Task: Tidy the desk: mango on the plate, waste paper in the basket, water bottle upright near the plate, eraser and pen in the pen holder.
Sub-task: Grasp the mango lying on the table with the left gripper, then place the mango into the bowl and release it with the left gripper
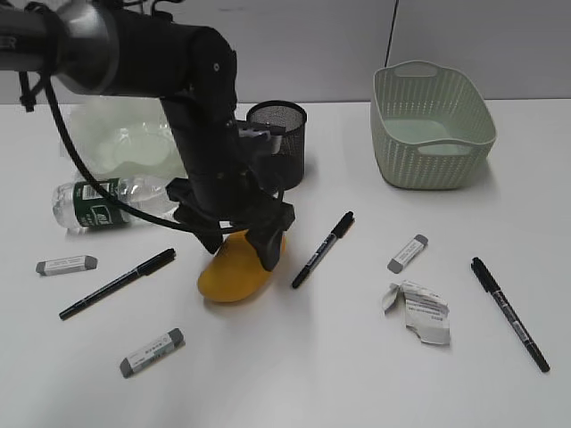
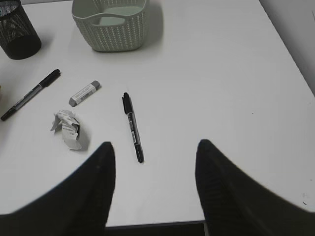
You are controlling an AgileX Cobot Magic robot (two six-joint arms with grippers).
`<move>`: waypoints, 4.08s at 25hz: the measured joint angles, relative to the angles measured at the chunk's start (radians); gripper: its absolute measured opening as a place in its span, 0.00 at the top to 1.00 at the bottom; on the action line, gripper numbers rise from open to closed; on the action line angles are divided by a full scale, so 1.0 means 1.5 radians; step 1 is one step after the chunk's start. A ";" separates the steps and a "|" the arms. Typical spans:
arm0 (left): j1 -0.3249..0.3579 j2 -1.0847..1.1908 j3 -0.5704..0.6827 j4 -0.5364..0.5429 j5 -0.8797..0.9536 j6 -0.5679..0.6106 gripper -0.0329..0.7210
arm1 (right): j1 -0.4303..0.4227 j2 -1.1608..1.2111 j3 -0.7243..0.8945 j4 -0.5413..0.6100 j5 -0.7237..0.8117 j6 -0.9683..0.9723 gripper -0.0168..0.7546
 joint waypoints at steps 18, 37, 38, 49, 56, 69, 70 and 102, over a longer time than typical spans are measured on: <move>0.000 0.072 -0.045 0.014 0.018 -0.003 0.14 | 0.000 0.000 0.000 0.000 0.000 0.000 0.43; -0.012 -0.014 -0.057 0.056 0.111 -0.003 0.16 | 0.000 0.000 0.000 0.000 0.000 0.000 0.43; -0.010 -0.022 -0.060 0.056 0.113 -0.003 0.16 | 0.000 0.000 0.000 0.000 0.000 0.000 0.43; 0.091 -0.085 -0.149 0.054 0.114 -0.012 0.16 | 0.000 0.000 0.000 0.000 0.000 0.000 0.43; 0.211 -0.085 -0.166 0.056 0.112 -0.018 0.16 | 0.000 0.000 0.000 0.000 0.000 0.000 0.43; 0.284 -0.001 -0.199 0.055 -0.058 -0.019 0.16 | 0.000 0.000 0.000 0.000 0.000 0.000 0.43; 0.287 0.014 -0.218 0.055 -0.064 -0.019 0.16 | 0.000 0.000 0.000 0.000 0.000 0.000 0.43; 0.311 0.210 -0.430 0.056 -0.033 -0.019 0.16 | 0.000 0.000 0.000 0.000 0.000 0.000 0.43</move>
